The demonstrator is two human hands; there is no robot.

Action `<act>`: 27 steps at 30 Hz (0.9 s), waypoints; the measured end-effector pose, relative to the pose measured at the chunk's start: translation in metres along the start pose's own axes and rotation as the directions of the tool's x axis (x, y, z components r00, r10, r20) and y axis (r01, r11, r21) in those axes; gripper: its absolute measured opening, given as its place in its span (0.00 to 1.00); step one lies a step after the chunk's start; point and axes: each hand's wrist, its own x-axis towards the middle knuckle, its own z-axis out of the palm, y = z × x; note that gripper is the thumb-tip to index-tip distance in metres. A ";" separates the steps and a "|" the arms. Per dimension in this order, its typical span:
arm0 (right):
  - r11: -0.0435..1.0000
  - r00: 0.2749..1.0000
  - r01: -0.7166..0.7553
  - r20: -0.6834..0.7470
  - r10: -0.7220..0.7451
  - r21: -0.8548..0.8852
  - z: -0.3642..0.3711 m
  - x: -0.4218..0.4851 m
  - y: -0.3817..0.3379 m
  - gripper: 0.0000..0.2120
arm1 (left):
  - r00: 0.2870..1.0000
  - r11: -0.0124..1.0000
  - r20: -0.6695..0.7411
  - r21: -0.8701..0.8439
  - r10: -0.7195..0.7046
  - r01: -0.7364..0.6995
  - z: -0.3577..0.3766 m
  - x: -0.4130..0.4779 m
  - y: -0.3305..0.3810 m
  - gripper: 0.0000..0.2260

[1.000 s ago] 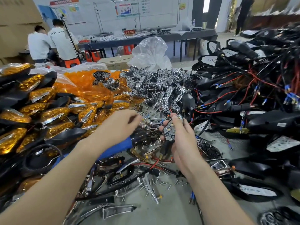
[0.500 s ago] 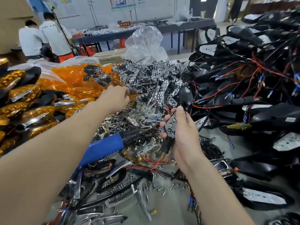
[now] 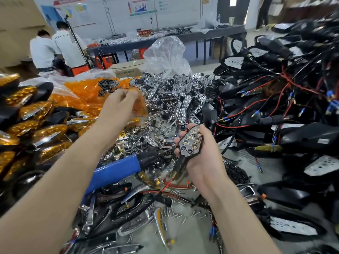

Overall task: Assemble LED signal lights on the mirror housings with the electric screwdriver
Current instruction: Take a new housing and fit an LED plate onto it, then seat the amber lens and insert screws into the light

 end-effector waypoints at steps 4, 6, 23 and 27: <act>1.000 1.000 -0.011 -0.004 0.011 0.019 0.006 -0.002 0.002 0.06 | 0.976 0.795 0.182 -0.572 -0.118 0.203 0.003 -0.070 -0.014 0.18; 0.999 1.000 0.011 0.023 -0.011 -0.030 0.005 -0.004 0.006 0.06 | 0.972 0.693 0.203 -0.684 -0.118 0.227 0.019 -0.093 -0.022 0.18; 0.960 0.993 0.117 0.048 -0.108 -0.253 -0.002 -0.001 0.008 0.07 | 0.918 0.767 0.200 0.506 0.342 -0.396 0.032 -0.097 -0.040 0.26; 0.946 0.987 0.155 0.092 -0.134 -0.286 -0.002 -0.002 0.011 0.09 | 0.901 0.634 0.290 0.641 0.322 -0.432 0.022 -0.093 -0.034 0.28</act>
